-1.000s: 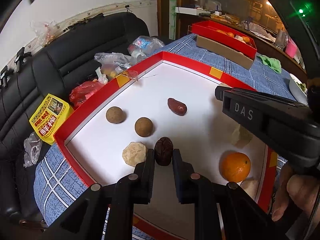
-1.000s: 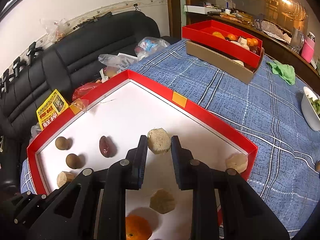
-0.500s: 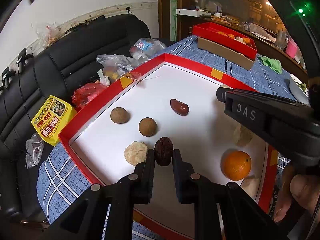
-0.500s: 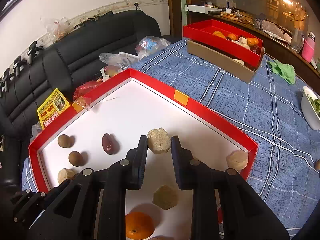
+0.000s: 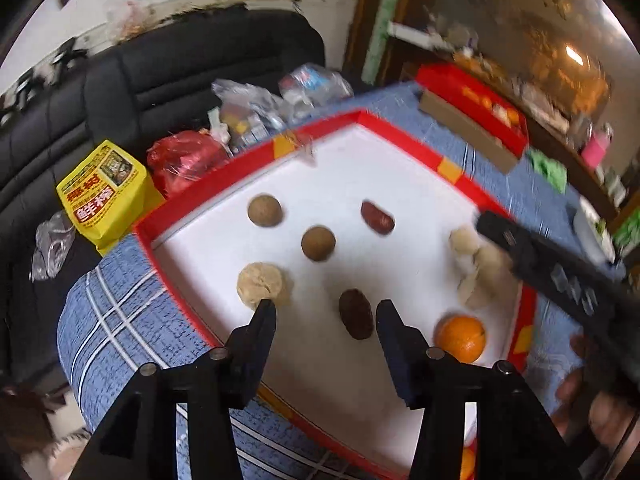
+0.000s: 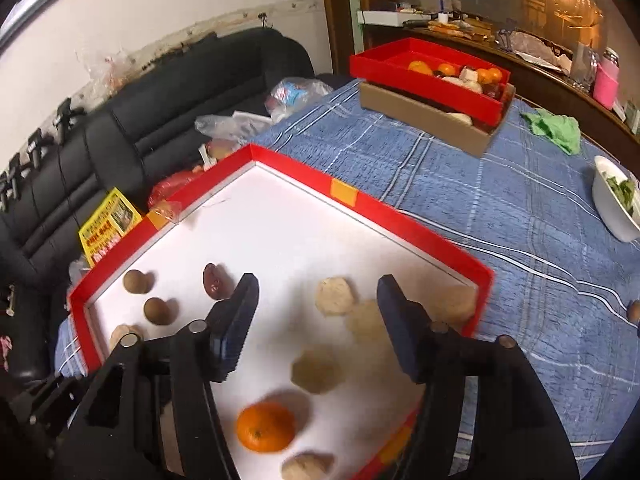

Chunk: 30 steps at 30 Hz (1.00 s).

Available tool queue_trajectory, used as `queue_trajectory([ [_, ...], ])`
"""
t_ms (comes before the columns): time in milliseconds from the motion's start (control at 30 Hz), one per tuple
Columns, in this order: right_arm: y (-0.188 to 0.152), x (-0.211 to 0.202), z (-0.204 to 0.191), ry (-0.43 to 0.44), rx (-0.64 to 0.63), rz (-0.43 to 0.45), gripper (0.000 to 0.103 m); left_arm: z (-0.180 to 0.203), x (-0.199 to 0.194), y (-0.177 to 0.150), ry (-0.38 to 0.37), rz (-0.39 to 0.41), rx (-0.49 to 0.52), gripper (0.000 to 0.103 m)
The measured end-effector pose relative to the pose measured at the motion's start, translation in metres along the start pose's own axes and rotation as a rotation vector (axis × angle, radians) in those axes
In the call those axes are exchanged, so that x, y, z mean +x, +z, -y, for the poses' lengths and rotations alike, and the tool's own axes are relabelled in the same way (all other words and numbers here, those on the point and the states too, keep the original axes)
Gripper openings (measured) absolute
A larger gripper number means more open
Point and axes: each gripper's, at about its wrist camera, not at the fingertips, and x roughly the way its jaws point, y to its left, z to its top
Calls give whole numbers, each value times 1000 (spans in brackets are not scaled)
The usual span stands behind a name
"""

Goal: Organize fruits
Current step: 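Move both grippers to the tablecloth and grasp a brown round fruit with the left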

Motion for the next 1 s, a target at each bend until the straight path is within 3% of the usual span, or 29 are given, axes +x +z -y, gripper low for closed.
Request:
queue_trajectory([
  [133,-15,-32,26,10,17,41,68,22,-20,0,-14,80,3,57],
  [300,-54,-89,98,-46,109,136,72,89,-36,-16,-92,141,135,63],
  [433,-90,-122,181,-205,235,172,72,159,-33,-34,-176,119,302,64],
  [533,-112,-133,248,-302,364,148,72,208,-31,-50,-220,120,413,64],
  [633,-122,-134,294,-367,425,129,72,237,-28,-57,-262,100,456,64],
  [933,-94,-103,328,-376,397,70,68,282,-6,-52,-281,89,490,64],
  [967,-93,-99,330,-388,391,62,64,289,-1,-51,-282,91,494,64],
  [1000,-91,-94,332,-407,387,51,53,293,1,-51,-284,91,498,64],
])
